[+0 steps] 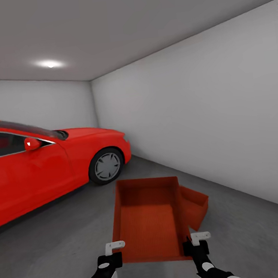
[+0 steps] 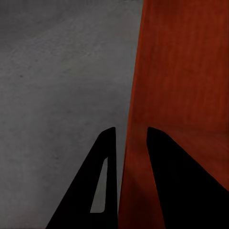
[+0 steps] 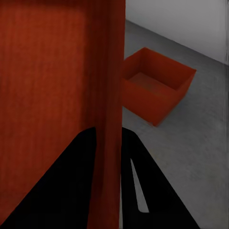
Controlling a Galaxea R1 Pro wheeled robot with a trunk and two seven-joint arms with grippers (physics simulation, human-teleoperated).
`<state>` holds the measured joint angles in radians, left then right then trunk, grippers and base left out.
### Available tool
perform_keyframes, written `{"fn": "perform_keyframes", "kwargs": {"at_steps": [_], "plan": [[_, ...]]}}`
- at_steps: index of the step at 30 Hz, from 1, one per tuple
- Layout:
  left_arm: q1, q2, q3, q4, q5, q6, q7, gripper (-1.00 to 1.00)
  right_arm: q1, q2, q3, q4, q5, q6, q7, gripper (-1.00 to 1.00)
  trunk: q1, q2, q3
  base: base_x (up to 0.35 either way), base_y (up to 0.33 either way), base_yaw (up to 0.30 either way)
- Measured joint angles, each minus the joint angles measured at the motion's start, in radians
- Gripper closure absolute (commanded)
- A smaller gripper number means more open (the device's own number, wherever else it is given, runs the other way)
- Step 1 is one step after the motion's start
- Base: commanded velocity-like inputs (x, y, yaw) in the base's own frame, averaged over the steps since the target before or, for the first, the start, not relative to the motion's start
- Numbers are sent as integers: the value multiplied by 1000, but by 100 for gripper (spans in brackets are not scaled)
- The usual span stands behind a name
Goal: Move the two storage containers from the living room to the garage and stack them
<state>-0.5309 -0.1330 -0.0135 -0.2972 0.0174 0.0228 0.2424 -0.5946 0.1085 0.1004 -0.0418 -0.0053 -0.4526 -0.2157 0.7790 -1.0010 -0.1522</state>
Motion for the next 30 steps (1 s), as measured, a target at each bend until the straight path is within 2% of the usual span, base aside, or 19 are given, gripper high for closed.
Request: {"fn": "perform_keyframes", "kwargs": {"at_steps": [30], "plan": [[0, 0, 0, 0, 0, 0, 0, 100, 0, 0, 0, 0, 0, 0, 0, 100, 0, 0, 0, 312, 190, -277]]}}
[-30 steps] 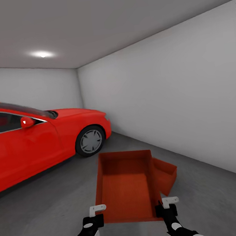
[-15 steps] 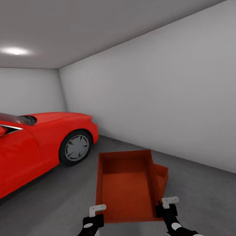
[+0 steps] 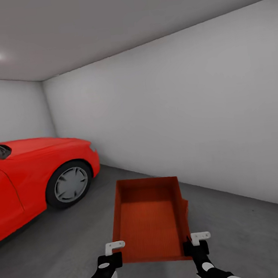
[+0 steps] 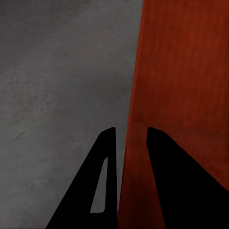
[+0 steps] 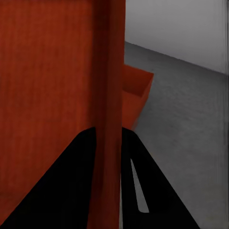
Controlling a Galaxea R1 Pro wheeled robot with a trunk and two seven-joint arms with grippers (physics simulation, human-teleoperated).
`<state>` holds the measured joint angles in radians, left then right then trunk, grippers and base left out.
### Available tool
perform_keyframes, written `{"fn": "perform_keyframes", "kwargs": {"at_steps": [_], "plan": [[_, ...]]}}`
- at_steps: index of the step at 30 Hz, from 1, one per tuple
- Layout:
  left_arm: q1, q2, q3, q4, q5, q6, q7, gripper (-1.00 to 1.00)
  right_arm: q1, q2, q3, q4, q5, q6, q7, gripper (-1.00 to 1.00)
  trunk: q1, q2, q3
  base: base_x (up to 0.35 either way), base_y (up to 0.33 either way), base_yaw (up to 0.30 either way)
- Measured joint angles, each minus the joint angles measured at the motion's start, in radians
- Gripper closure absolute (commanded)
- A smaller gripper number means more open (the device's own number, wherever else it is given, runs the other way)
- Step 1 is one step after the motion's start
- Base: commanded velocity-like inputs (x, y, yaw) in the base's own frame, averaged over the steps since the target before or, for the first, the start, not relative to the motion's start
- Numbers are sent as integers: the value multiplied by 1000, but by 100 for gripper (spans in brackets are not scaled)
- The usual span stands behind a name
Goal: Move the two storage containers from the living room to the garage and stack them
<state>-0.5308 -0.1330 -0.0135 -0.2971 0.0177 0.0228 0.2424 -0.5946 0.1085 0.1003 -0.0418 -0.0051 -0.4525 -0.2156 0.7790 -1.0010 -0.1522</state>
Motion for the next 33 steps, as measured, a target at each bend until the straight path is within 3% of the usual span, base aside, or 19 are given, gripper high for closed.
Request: {"fn": "perform_keyframes", "kwargs": {"at_steps": [33], "plan": [[0, 0, 0, 0, 0, 0, 0, 100, 0, 0, -4, 0, 4, 0, 1, 100, 0, 0, 0, 307, 205, -278]]}}
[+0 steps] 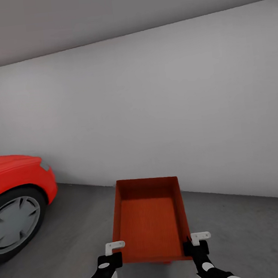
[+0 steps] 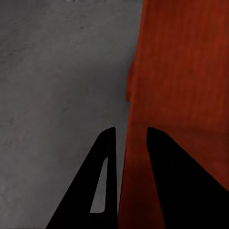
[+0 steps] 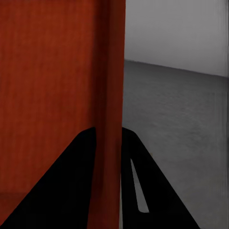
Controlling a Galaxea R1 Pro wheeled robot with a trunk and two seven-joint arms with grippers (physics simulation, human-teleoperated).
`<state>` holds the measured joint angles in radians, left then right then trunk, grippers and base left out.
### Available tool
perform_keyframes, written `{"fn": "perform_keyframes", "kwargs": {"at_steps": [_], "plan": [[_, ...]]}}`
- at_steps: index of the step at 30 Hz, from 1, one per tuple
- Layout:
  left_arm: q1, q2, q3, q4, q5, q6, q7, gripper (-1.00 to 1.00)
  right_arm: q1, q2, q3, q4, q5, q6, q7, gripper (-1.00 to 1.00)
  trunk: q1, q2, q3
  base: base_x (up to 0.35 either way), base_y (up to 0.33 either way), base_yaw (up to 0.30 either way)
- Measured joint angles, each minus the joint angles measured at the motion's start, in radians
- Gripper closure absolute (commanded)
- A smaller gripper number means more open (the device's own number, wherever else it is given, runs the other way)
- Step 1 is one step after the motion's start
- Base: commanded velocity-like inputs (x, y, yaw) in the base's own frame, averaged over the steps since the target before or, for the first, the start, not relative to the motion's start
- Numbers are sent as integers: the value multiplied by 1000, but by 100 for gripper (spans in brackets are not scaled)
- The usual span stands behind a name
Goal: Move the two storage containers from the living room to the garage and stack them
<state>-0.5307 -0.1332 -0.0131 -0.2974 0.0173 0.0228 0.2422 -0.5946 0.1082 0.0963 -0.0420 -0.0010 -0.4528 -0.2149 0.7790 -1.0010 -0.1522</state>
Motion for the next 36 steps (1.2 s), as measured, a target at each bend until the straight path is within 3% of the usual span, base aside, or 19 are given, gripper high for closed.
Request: {"fn": "perform_keyframes", "kwargs": {"at_steps": [26, 36], "plan": [[0, 0, 0, 0, 0, 0, 0, 100, 0, 0, 3, 0, -5, 1, 1, 100, 0, 0, 0, 298, 224, -30], [0, 0, -1, -1, -1, -3, 0, 100, 0, 0, 5, 0, -6, -5, -1, 100, 0, 0, 1, 230, 165, -205]]}}
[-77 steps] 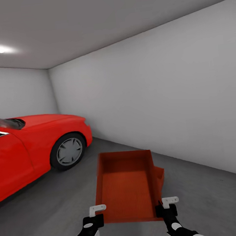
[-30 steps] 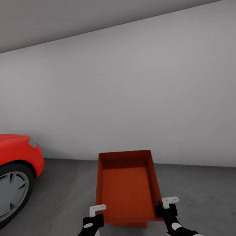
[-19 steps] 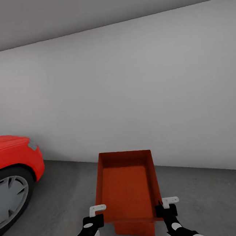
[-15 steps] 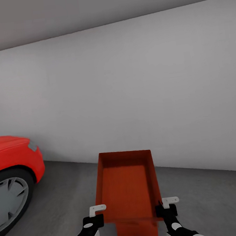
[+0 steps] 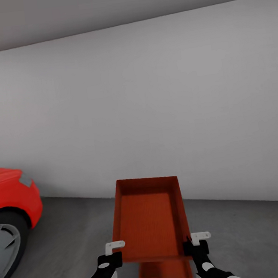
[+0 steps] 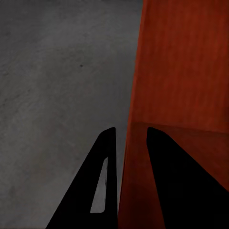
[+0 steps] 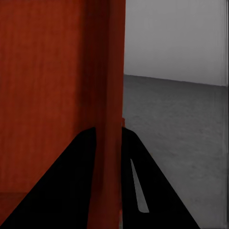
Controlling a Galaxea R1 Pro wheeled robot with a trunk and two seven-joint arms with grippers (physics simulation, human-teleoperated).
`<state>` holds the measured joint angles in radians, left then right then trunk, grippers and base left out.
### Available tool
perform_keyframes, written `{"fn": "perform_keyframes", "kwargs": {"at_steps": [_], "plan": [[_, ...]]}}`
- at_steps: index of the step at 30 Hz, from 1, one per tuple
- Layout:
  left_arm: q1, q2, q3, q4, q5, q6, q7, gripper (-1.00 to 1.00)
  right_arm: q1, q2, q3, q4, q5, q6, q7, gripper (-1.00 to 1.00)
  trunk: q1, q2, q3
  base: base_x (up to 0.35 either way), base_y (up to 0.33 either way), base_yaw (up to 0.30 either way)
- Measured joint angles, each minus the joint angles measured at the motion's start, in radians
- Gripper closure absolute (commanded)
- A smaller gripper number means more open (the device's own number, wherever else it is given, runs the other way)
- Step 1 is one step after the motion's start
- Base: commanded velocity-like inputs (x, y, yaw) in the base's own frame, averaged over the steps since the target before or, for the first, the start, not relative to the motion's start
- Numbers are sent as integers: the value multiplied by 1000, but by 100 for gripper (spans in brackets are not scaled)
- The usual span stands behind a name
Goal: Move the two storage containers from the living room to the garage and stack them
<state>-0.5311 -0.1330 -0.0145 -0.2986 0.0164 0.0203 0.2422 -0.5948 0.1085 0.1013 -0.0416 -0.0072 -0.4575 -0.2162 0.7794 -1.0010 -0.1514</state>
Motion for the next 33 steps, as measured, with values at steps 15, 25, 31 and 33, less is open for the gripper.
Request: {"fn": "perform_keyframes", "kwargs": {"at_steps": [15, 25, 31, 33], "plan": [[0, -1, 0, 0, 0, 0, 2, 100, 0, 0, 3, 0, -3, 0, -1, 100, 0, 0, 0, 7, 4, -234], [0, -1, 1, -1, -1, 0, 1, 100, 0, -1, -6, 0, 6, -1, 2, 100, 0, 0, 0, 0, 0, -27], [0, -1, 0, -1, -1, 0, 2, 100, 0, -1, -2, 0, 2, -1, 1, 100, 0, 0, 0, 0, 0, 0], [0, -1, 0, -1, -1, 0, 2, 100, 0, 0, 1, 0, -1, 0, 0, 100, 0, 0, 0, 0, 0, 0]]}}
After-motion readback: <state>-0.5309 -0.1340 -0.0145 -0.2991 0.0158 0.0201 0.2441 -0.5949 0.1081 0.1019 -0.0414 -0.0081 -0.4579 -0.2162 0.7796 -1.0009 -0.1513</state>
